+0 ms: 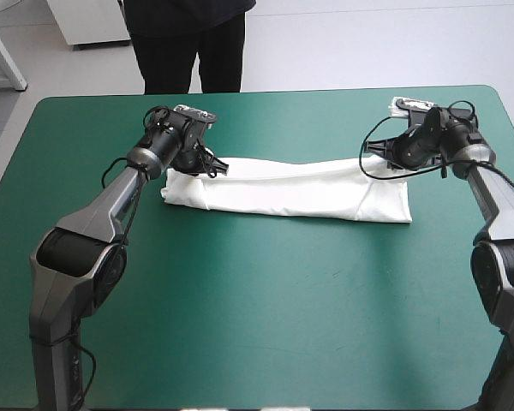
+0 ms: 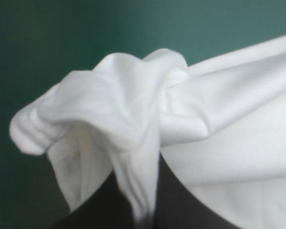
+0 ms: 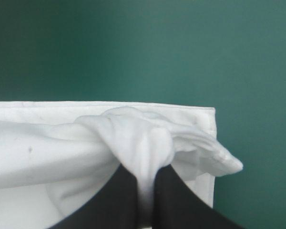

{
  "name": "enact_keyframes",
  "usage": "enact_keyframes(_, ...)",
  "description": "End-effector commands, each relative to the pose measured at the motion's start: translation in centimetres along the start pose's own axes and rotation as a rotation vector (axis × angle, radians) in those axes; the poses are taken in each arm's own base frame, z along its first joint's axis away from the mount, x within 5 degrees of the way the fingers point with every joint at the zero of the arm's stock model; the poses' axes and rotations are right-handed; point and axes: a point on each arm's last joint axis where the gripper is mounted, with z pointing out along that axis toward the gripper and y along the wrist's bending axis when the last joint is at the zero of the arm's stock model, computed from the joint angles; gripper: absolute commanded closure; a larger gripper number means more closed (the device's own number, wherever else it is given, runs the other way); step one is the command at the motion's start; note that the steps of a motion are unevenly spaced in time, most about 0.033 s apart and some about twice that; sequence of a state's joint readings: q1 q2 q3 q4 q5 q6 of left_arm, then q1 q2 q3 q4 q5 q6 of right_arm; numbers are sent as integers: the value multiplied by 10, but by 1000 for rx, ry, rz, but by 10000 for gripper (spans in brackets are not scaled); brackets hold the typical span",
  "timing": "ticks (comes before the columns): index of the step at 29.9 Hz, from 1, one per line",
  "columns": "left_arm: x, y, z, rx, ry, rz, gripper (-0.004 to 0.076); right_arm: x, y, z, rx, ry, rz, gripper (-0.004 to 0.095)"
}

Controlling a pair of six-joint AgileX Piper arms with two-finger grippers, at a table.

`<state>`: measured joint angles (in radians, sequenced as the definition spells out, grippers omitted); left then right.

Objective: Fold the cloth

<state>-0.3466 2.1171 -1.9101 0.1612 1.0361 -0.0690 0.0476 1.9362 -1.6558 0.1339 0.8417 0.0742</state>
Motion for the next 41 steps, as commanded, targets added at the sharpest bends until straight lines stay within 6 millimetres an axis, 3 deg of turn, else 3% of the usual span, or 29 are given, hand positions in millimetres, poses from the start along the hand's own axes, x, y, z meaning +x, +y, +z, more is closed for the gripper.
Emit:
enact_keyframes(1,-11,4,-25,-5,-98,-18,746,-15,1,-16,-38,-103,2,924)
enact_keyframes(7,-14,4,-22,-4,-124,9,708,-14,2,-11,-52,-87,-23,872)
enact_keyframes(15,-24,7,-42,-13,-153,26,372,-26,7,-27,-75,-110,-32,543)
enact_keyframes(19,-29,11,-56,-29,-170,36,290,-28,9,-34,-74,-100,-41,513)
enact_keyframes(28,-33,16,-79,-48,-157,36,307,-25,8,-56,-48,-89,-67,516)
enact_keyframes(31,-34,10,-88,20,-156,60,449,-26,9,-64,-49,-104,-70,516)
enact_keyframes(34,-36,-2,-99,143,-183,116,709,-25,9,-68,-44,-107,-75,516)
enact_keyframes(35,-38,-8,-104,180,-201,154,741,-25,8,-70,-37,-109,-80,516)
enact_keyframes(41,-40,-53,-125,392,-274,273,746,-25,8,-74,-33,-113,-77,516)
